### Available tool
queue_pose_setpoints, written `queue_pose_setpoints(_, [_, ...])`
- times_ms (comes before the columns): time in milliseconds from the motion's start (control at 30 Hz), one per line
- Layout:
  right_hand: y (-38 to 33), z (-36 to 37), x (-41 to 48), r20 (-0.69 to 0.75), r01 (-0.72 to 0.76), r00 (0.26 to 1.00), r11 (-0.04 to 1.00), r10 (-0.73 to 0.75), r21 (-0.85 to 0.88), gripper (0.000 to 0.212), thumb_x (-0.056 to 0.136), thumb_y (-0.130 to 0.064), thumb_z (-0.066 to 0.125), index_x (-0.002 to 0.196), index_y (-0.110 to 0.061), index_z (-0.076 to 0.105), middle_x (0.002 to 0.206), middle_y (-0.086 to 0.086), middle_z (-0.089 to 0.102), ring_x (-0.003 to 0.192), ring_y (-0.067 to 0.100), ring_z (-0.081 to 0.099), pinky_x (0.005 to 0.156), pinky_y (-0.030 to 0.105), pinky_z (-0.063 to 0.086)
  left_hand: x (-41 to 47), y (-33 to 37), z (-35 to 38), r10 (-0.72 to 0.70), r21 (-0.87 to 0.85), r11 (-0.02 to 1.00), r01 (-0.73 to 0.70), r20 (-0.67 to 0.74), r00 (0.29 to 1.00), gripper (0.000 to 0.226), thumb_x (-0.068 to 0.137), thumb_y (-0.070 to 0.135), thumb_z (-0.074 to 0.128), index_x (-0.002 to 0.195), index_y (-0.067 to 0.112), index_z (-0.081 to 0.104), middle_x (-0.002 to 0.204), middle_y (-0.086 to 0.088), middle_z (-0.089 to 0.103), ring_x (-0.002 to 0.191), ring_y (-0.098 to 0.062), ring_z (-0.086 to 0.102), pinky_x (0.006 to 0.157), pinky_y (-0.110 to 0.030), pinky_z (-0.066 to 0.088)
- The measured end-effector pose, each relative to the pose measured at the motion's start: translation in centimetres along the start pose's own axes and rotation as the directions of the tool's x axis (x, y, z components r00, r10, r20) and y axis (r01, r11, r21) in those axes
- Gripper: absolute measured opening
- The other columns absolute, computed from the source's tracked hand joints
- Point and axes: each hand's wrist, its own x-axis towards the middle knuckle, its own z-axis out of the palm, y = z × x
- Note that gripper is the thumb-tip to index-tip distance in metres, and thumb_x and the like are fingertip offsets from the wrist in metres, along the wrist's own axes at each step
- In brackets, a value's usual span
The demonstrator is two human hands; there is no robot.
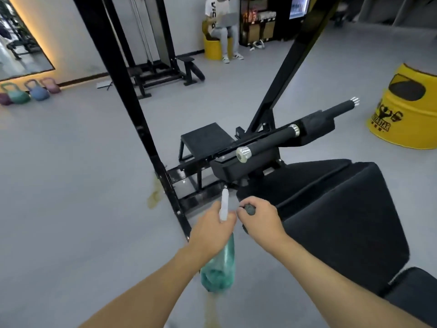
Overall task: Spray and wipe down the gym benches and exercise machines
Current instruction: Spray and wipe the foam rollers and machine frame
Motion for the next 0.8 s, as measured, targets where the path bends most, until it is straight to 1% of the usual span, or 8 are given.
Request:
queue_pose_setpoints(133, [5.3, 6.4, 7.8, -0.171, 0.015, 0.984, 0.988, -0.041, -0.154, 0.013, 0.094, -0.026, 0.058, 0.104, -0.023, 0.065, 0.105, 0.0, 0.057, 0.088, 0.019, 0.058, 0.075, 0.034, 0.051, 9.1, -6.7, 4.3, 0.112, 0.015, 0.994, -0.112, -0.05, 0.992, 0.026, 0.083, 0.046, 0.044, 0.083, 0.02, 0.049, 0.072, -0.002, 0.062, 0.068, -0.023, 0.059, 0.068, -0.048, 0.051])
queue_pose_setpoints(267, [9.6, 10.8, 12.5, -0.351, 0.108, 0.924, 0.983, -0.155, -0.149, 0.018, 0.099, -0.029, 0.053, 0.112, -0.021, 0.062, 0.11, 0.001, 0.051, 0.087, 0.016, 0.051, 0.076, 0.031, 0.043, 15.0, -12.4, 8.2, 0.302, 0.067, 0.953, -0.297, -0.1, 0.948, 0.029, 0.079, 0.051, 0.041, 0.084, 0.026, 0.053, 0.075, 0.004, 0.065, 0.073, -0.019, 0.062, 0.07, -0.048, 0.053])
queue_pose_setpoints(333, [11.4, 13.1, 14.2, -0.433, 0.207, 0.873, 0.975, -0.223, -0.085, 0.019, 0.1, -0.027, 0.051, 0.113, -0.02, 0.062, 0.112, 0.002, 0.051, 0.088, 0.016, 0.051, 0.08, 0.03, 0.044, 17.5, -14.9, 9.8, 0.393, 0.058, 0.92, -0.388, -0.17, 0.904, 0.029, 0.079, 0.051, 0.04, 0.083, 0.025, 0.052, 0.075, 0.005, 0.065, 0.072, -0.019, 0.061, 0.069, -0.05, 0.052])
queue_pose_setpoints(400, [12.9, 15.1, 15.6, -0.497, 0.31, 0.818, 0.95, -0.289, -0.042, 0.019, 0.101, -0.026, 0.049, 0.112, -0.019, 0.062, 0.112, 0.002, 0.05, 0.086, 0.014, 0.05, 0.079, 0.026, 0.04, 20.0, -16.7, 11.3, 0.483, 0.066, 0.873, -0.483, -0.26, 0.836, 0.027, 0.083, 0.05, 0.041, 0.08, 0.025, 0.049, 0.073, 0.004, 0.062, 0.071, -0.019, 0.059, 0.067, -0.048, 0.051])
queue_pose_setpoints(500, [14.8, 16.7, 15.9, -0.581, 0.438, 0.731, 0.899, -0.359, -0.003, 0.018, 0.102, -0.027, 0.045, 0.107, -0.019, 0.06, 0.109, 0.001, 0.048, 0.079, 0.009, 0.051, 0.074, 0.026, 0.039, 21.1, -17.7, 12.5, 0.597, 0.093, 0.788, -0.609, -0.36, 0.717, 0.029, 0.081, 0.051, 0.041, 0.08, 0.023, 0.051, 0.072, 0.003, 0.061, 0.069, -0.02, 0.058, 0.064, -0.045, 0.05])
queue_pose_setpoints(600, [16.5, 17.3, 15.8, -0.637, 0.486, 0.66, 0.873, -0.398, -0.042, 0.02, 0.103, -0.029, 0.041, 0.106, -0.019, 0.059, 0.107, -0.001, 0.047, 0.076, 0.005, 0.047, 0.073, 0.025, 0.035, 21.3, -17.6, 12.9, 0.622, 0.083, 0.76, -0.644, -0.378, 0.686, 0.033, 0.076, 0.049, 0.04, 0.079, 0.019, 0.053, 0.066, 0.0, 0.06, 0.063, -0.019, 0.054, 0.06, -0.043, 0.046])
queue_pose_setpoints(733, [16.2, 17.8, 15.2, -0.668, 0.46, 0.659, 0.888, -0.347, -0.007, 0.025, 0.105, -0.03, 0.034, 0.107, -0.02, 0.057, 0.109, -0.003, 0.047, 0.082, 0.012, 0.047, 0.075, 0.028, 0.035, 20.9, -16.7, 12.6, 0.618, 0.089, 0.766, -0.637, -0.375, 0.691, 0.032, 0.074, 0.048, 0.041, 0.072, 0.017, 0.051, 0.059, 0.001, 0.056, 0.059, -0.019, 0.05, 0.056, -0.038, 0.04])
queue_pose_setpoints(800, [15.6, 18.0, 14.8, -0.674, 0.465, 0.654, 0.885, -0.344, -0.001, 0.025, 0.105, -0.032, 0.032, 0.107, -0.022, 0.056, 0.108, -0.005, 0.046, 0.086, 0.014, 0.052, 0.078, 0.03, 0.04, 20.5, -16.6, 12.1, 0.615, 0.065, 0.765, -0.641, -0.371, 0.696, 0.033, 0.072, 0.045, 0.043, 0.068, 0.012, 0.048, 0.057, -0.001, 0.053, 0.056, -0.019, 0.046, 0.057, -0.04, 0.04])
